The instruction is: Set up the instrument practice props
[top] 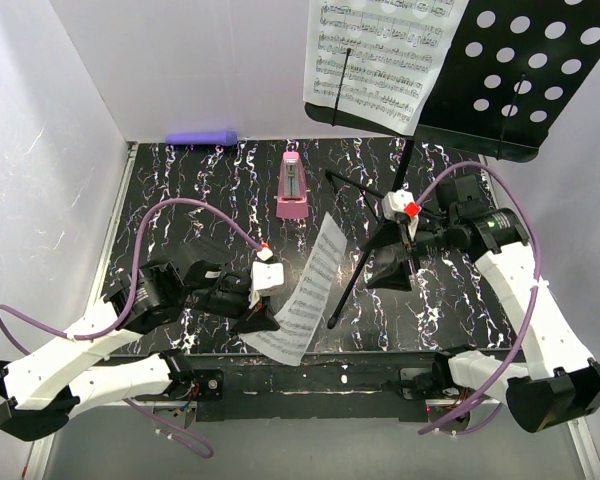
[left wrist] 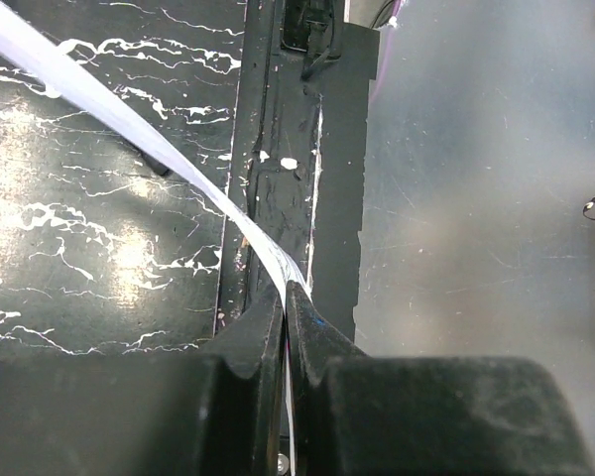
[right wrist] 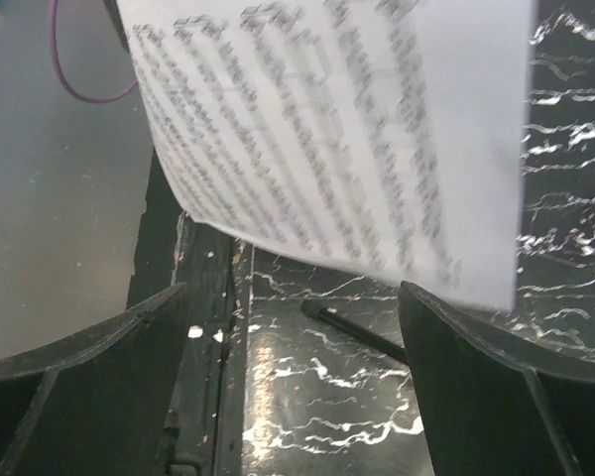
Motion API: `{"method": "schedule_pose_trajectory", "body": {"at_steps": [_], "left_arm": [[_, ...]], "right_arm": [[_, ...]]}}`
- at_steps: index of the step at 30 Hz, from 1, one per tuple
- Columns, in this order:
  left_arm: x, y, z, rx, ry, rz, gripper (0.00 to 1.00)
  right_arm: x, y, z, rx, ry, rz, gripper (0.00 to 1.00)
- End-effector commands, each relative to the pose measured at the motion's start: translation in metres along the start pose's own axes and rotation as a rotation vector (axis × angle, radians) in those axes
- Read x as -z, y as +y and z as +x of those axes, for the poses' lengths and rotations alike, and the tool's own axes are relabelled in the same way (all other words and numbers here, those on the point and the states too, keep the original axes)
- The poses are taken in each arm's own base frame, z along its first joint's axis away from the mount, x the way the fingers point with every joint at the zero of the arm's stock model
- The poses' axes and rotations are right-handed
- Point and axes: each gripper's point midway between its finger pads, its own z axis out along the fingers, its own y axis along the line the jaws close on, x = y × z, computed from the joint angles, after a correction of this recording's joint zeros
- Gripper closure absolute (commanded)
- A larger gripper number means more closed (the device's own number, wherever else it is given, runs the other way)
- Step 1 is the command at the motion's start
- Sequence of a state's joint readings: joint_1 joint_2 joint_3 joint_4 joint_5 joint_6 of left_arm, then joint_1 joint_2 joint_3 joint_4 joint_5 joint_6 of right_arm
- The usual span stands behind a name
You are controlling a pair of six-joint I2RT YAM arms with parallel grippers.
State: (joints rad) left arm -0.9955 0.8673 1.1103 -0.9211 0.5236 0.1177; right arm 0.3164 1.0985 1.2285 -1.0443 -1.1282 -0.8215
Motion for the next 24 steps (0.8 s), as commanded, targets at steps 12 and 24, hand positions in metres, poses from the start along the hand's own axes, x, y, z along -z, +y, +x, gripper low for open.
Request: {"method": "schedule_pose_trajectory", "body": {"at_steps": [12,24], "left_arm": [[0.006,-0.007,-0.005,-0.057,-0.045,0.013,1.00],[0.000,0.000,0.000,-0.052,-0.101,-0.021,1.00]], "right_arm": [[-0.005,-0.017,-0.021,0.001,-0.027,-0.038,0.11],[-0.022,0.010,0.024,-0.044,0.026,-0.073,0.72]]}}
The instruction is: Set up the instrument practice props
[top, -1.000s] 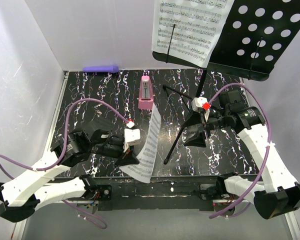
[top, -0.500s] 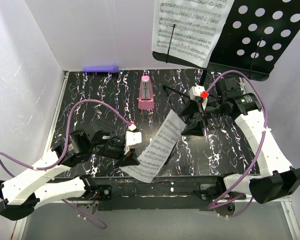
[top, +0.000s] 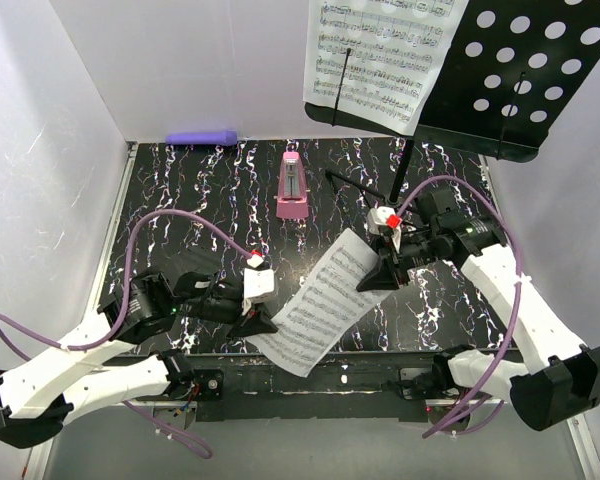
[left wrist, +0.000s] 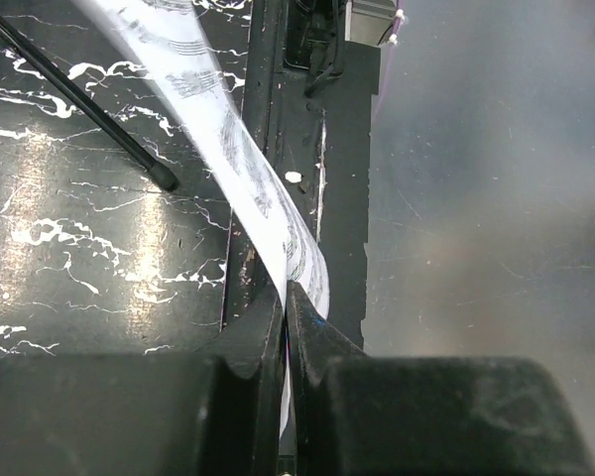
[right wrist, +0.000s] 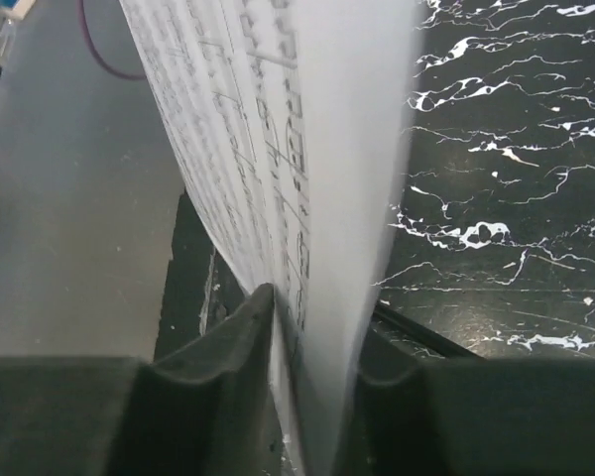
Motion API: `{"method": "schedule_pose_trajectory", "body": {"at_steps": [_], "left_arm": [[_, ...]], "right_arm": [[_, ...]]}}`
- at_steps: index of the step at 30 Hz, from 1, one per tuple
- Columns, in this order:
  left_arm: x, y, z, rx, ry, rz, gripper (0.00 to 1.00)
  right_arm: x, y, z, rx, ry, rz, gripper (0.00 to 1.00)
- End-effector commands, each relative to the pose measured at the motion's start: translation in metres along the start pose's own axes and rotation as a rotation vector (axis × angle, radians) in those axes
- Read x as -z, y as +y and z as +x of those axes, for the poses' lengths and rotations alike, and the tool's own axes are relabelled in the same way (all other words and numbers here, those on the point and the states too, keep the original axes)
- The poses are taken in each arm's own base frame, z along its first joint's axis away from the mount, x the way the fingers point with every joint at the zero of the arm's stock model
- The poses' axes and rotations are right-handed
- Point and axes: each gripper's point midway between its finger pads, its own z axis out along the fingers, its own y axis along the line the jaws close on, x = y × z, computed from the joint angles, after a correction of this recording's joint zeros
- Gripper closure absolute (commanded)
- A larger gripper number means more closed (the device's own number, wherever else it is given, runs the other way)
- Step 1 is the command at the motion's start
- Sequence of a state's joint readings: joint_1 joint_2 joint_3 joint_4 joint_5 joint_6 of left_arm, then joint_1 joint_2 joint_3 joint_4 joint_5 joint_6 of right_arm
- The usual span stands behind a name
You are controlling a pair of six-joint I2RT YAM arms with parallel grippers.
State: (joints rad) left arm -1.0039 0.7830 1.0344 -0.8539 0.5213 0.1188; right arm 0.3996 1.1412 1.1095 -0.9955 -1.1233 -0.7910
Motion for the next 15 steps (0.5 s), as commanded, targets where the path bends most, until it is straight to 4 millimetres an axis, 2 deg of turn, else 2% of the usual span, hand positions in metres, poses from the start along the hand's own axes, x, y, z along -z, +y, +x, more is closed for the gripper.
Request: {"method": "schedule_pose_trajectory", "body": {"at_steps": [1,3,7,8,10,13,15], "left_arm": [[-0.003,0.005,-0.002,-0.006,-0.035,-0.028,1.00],[-0.003,0.008,0.000,-0.001,-0.030,-0.047,1.00],[-0.006,0.019,0.005,0.021,-0.022,-0.098,1.00],[-0.007,0.025,0.004,0.031,-0.024,-0.135,0.92],[-0.007,0.032,0.002,0.048,-0.038,-0.175,0.64],[-0.006,0.046,-0.007,0.067,-0.085,-0.255,0.30],[-0.004,0.053,-0.014,0.096,-0.133,-0.302,0.02]], "right_arm": [[0.006,0.001,-0.012,0.062,-0.019,0.044,0.83],[0.011,-0.002,-0.013,0.060,-0.019,0.075,0.99],[0.022,-0.004,-0.013,0.060,-0.010,0.152,0.99],[0.025,-0.005,-0.010,0.070,0.012,0.176,0.99],[0.032,0.001,-0.004,0.108,0.067,0.199,0.99],[0.041,0.012,0.005,0.130,0.137,0.216,0.99],[0.046,0.022,0.011,0.121,0.176,0.213,0.99]]}}
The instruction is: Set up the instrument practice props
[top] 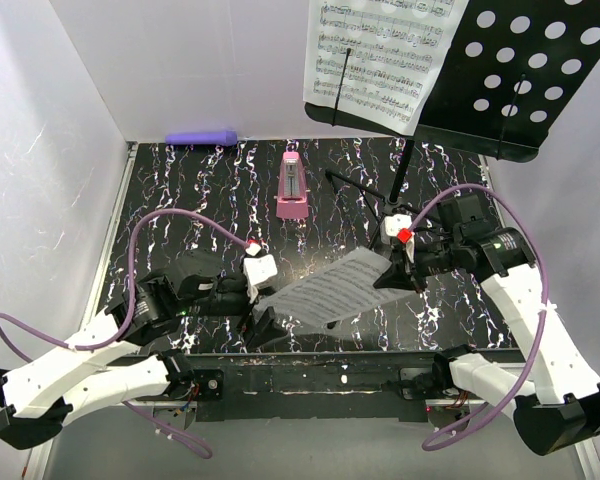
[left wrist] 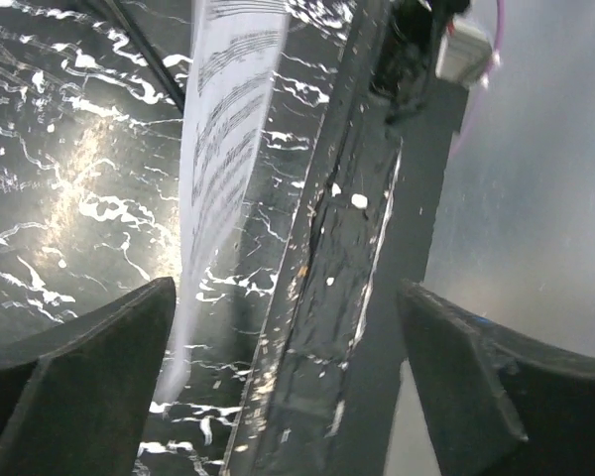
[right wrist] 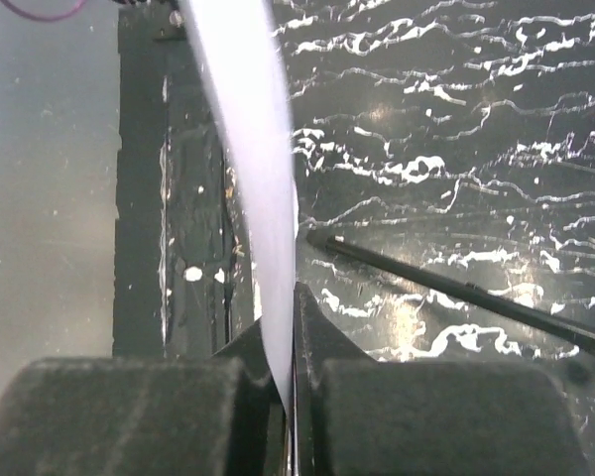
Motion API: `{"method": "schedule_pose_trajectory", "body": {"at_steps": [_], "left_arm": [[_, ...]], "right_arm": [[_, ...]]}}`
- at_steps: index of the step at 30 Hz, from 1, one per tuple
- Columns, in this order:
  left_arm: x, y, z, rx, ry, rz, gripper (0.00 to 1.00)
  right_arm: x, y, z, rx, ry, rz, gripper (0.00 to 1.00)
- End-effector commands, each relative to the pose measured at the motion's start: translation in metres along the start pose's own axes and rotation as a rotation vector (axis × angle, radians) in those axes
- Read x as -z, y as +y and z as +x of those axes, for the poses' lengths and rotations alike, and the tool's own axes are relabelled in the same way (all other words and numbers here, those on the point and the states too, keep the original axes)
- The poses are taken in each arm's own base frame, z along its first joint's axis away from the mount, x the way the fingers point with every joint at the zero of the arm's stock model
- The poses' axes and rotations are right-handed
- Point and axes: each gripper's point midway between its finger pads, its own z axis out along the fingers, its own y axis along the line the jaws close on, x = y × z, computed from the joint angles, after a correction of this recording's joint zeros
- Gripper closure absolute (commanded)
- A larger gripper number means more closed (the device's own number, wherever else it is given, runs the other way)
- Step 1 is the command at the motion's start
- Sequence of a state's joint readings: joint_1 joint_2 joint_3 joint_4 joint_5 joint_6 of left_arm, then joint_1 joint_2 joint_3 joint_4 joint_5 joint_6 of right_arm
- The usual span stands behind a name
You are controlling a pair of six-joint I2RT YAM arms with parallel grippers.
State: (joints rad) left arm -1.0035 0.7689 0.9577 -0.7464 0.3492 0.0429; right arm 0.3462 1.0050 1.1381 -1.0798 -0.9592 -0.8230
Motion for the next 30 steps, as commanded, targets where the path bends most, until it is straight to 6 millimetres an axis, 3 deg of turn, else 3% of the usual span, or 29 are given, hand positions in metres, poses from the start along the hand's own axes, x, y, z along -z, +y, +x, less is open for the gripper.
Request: {"method": "schedule_pose_trajectory", "body": {"at_steps": [1,7,11,18,23,27,29,30], "left_arm": [[0.003,0.023,-0.026,0.046,-0.142,-0.148,0.02],[0.012,0.011,-0.055,-0.099,-0.317,-0.087,0.02],[0.006,0.006,-0.058,-0.183,-0.304,-0.040,0.02],[-0.030,0.024,-0.081,-0.324,-0.221,-0.036,0.02],[-0.061,0.039,-0.099,-0.325,-0.175,-0.033,0.02],[-0.075,0.033,-0.104,-0.304,-0.180,0.061,0.02],[-0.078,0.030,-0.103,-0.283,-0.187,0.105,0.10],[-0.079,0.031,-0.101,-0.269,-0.188,0.118,0.20]], "right_arm": [[0.020,0.018,0.010,0.036,0.109,0.026,0.99],[0.031,0.030,0.021,-0.009,0.185,0.038,0.99],[0.034,0.030,0.021,-0.032,0.210,0.045,0.99],[0.038,0.029,0.011,-0.045,0.217,0.027,0.99],[0.038,0.028,0.010,-0.043,0.219,0.030,0.99],[0.037,0.029,0.014,-0.049,0.225,0.027,0.99],[0.037,0.028,0.015,-0.047,0.223,0.029,0.99],[0.037,0.028,0.015,-0.047,0.223,0.029,0.99]]}}
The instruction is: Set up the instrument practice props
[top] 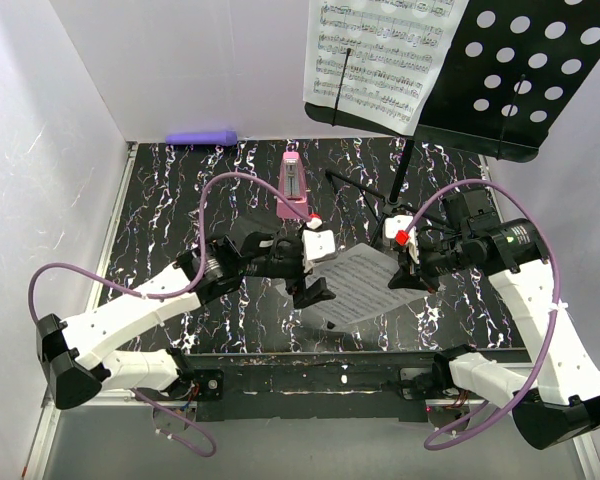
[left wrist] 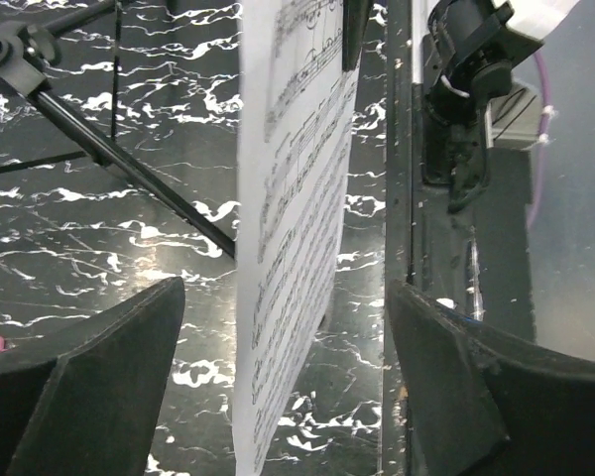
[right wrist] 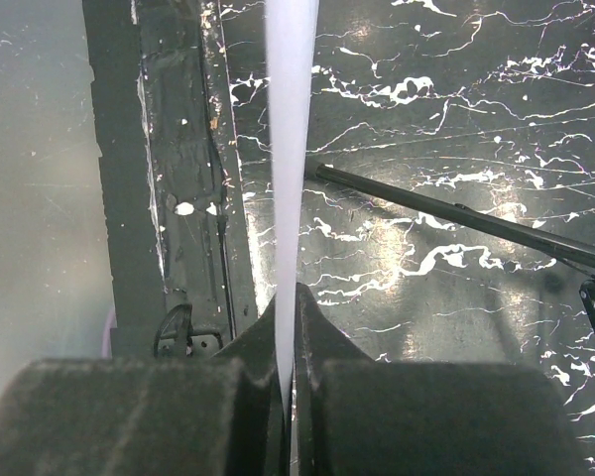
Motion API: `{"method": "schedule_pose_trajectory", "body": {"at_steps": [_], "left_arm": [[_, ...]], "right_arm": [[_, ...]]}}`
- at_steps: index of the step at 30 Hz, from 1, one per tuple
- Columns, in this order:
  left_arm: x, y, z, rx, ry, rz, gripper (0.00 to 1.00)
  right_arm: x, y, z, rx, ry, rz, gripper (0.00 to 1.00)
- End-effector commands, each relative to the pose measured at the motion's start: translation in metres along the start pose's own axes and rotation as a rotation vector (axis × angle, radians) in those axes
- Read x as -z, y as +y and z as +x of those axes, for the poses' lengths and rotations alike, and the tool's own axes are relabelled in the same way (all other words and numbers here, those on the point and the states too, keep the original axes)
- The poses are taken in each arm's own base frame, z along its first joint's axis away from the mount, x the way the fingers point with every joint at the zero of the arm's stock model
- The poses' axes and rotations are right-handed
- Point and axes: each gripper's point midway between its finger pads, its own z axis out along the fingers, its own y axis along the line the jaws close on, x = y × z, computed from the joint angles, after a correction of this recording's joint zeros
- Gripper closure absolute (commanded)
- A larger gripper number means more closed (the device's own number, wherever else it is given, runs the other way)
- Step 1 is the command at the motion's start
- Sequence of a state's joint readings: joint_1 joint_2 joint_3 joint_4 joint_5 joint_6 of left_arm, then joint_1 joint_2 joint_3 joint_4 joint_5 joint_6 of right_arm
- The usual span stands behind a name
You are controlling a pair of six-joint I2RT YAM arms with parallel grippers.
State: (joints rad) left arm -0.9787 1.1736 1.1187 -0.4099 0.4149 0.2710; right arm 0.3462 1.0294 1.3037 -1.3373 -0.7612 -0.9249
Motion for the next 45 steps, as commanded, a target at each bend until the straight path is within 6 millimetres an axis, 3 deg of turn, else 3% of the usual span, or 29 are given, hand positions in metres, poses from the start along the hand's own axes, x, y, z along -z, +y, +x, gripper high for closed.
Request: {"method": "schedule_pose_trajectory", "body": {"at_steps": [1,5,7,11,13,17,21,25,30,35,39,45], "left_arm": [[0.005,-0.008,-0.026,-0.001,-0.106,0.098,0.30],[0.003,-0.012,-0.017,0.033,-0.101,0.130,0.67],[0.001,-0.012,-0.013,0.047,-0.093,0.136,1.00],[0.007,-0.013,-0.011,0.109,-0.117,0.126,1.00],[0.016,-0.009,-0.013,0.148,-0.160,0.090,1.00],[0.044,-0.014,-0.021,0.241,-0.256,0.060,1.00],[0.069,-0.024,-0.029,0.314,-0.347,0.036,1.00],[0.090,-0.034,-0.043,0.331,-0.445,0.033,1.00],[0.104,-0.030,-0.052,0.351,-0.503,-0.018,1.00],[0.108,-0.027,-0.058,0.379,-0.531,-0.038,1.00],[0.110,-0.017,-0.061,0.409,-0.547,-0.089,1.00],[0.112,-0.011,-0.064,0.425,-0.580,-0.118,1.00]], "right_arm": [[0.007,0.022,0.006,-0.047,0.024,-0.049,0.99],[0.005,0.022,0.006,-0.057,0.020,-0.057,0.99],[0.004,0.024,0.004,-0.056,0.010,-0.066,0.99],[0.004,0.026,0.000,-0.057,-0.016,-0.077,0.99],[0.005,0.027,-0.003,-0.061,-0.035,-0.079,0.87],[0.007,0.031,-0.014,-0.083,-0.117,-0.097,0.42],[0.008,0.035,-0.032,-0.085,-0.205,-0.149,0.28],[0.011,0.039,-0.059,-0.042,-0.334,-0.240,0.27],[0.023,0.045,-0.097,-0.037,-0.503,-0.343,0.28],[0.031,0.044,-0.115,-0.056,-0.568,-0.381,0.30],[0.032,0.044,-0.116,-0.077,-0.561,-0.385,0.35],[0.020,0.041,-0.100,-0.186,-0.523,-0.388,0.42]]}}
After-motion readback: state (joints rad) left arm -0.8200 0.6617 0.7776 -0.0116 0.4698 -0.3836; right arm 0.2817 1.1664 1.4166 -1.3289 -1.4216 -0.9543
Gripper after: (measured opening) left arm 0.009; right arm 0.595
